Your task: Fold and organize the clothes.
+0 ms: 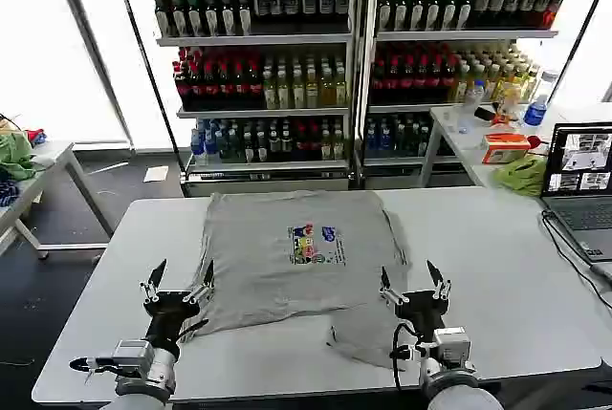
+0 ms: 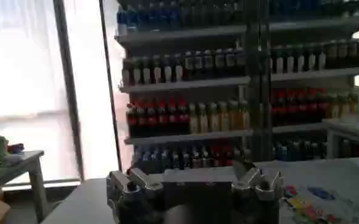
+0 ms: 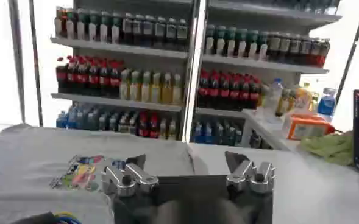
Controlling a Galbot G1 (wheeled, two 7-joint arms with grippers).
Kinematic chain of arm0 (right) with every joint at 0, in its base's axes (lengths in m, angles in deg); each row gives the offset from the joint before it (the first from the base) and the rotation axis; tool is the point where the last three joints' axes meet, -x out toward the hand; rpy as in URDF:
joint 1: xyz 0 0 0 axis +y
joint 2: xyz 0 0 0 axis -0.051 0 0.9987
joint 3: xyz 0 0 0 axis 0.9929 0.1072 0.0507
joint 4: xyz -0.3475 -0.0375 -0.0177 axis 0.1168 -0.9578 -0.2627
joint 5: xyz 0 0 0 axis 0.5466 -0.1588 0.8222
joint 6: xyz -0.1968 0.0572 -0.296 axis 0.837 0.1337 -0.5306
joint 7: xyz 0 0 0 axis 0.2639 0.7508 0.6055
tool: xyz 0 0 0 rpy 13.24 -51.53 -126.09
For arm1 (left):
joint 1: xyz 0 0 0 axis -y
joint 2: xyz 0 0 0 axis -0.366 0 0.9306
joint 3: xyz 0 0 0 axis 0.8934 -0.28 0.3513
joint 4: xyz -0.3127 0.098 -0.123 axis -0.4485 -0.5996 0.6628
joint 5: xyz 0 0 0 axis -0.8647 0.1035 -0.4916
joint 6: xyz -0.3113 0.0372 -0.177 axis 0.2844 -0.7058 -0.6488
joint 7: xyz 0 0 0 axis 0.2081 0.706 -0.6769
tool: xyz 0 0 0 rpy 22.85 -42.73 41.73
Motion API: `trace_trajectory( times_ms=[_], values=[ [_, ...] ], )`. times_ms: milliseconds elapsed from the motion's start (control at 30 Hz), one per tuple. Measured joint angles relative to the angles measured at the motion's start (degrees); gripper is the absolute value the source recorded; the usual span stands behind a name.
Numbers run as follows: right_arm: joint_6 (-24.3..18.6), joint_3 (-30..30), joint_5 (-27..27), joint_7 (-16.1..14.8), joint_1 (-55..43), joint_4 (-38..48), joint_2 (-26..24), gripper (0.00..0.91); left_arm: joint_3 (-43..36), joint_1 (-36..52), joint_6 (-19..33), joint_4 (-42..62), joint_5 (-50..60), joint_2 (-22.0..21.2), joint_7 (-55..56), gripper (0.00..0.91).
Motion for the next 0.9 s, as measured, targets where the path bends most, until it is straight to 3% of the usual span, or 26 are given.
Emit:
trace_trajectory(
  times_ms=[900],
  values=[
    [2.3, 4.9, -7.3, 10.6, 8.4, -0.1, -1.5, 0.907, 0.3, -4.0, -8.5, 2.0, -4.7, 5.7, 0.2, 0.907]
  ],
)
